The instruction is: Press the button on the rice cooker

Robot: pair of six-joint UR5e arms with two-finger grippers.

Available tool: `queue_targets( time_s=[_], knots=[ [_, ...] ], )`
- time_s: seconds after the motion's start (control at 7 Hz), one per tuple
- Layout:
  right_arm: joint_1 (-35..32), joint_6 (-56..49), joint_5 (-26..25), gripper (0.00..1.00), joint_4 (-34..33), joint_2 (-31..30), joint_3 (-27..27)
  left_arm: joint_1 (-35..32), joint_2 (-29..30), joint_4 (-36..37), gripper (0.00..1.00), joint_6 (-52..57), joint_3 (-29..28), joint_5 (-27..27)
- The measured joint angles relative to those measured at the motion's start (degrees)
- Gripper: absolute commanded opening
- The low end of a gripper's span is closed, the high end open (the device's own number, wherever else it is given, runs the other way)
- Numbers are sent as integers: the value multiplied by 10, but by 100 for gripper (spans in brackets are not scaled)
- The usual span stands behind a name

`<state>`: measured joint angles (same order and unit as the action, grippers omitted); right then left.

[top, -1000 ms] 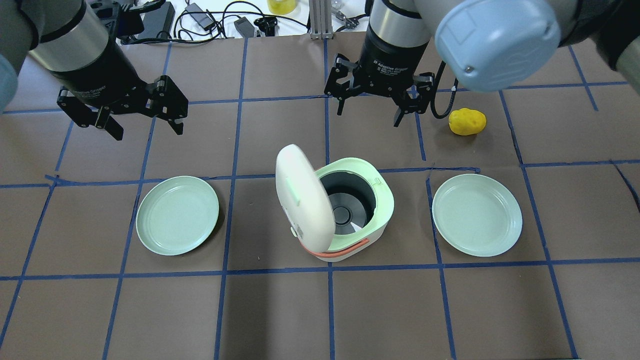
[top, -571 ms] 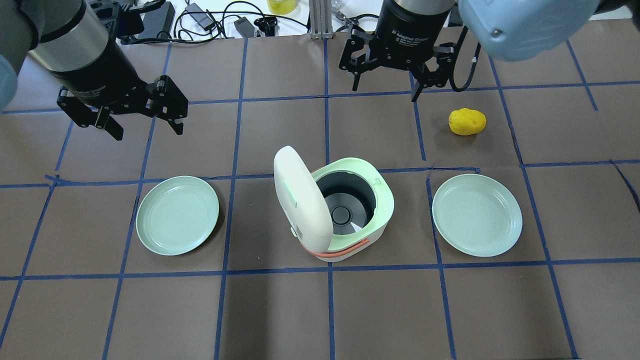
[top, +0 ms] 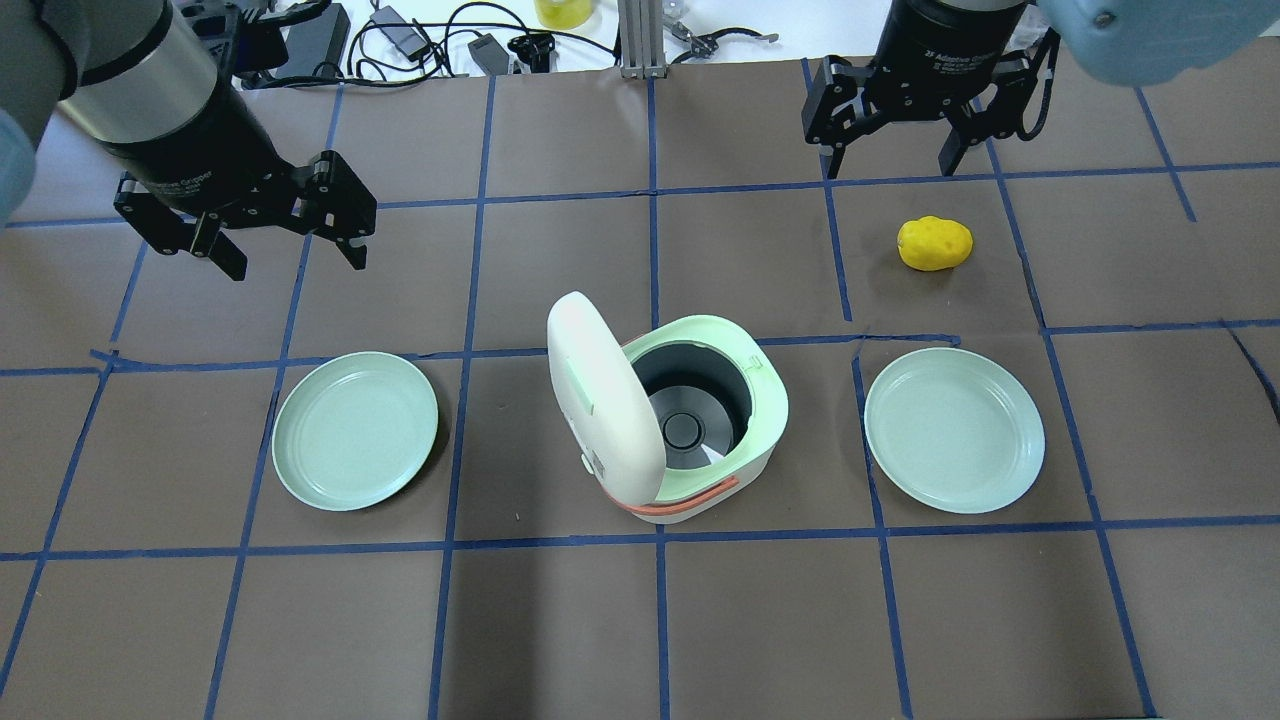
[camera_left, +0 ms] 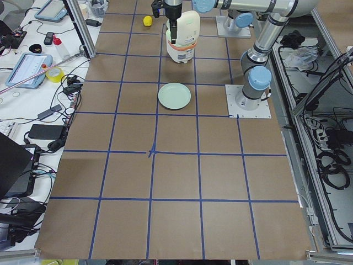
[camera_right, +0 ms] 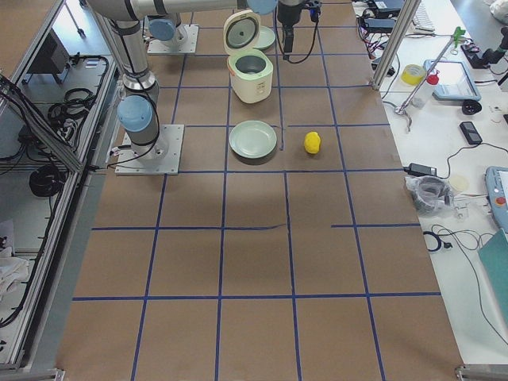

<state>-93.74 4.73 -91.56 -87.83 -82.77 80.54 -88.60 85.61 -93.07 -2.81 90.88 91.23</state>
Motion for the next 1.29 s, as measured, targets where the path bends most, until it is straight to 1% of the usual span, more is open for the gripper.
queue_targets(
  time_s=[0.43, 1.29],
  knots=[
    [16, -13, -7, 100, 18, -1, 1, 0, 0, 0, 100, 0, 0, 0],
    [19, -19, -2, 100, 25, -1, 1, 0, 0, 0, 100, 0, 0, 0]
  ],
)
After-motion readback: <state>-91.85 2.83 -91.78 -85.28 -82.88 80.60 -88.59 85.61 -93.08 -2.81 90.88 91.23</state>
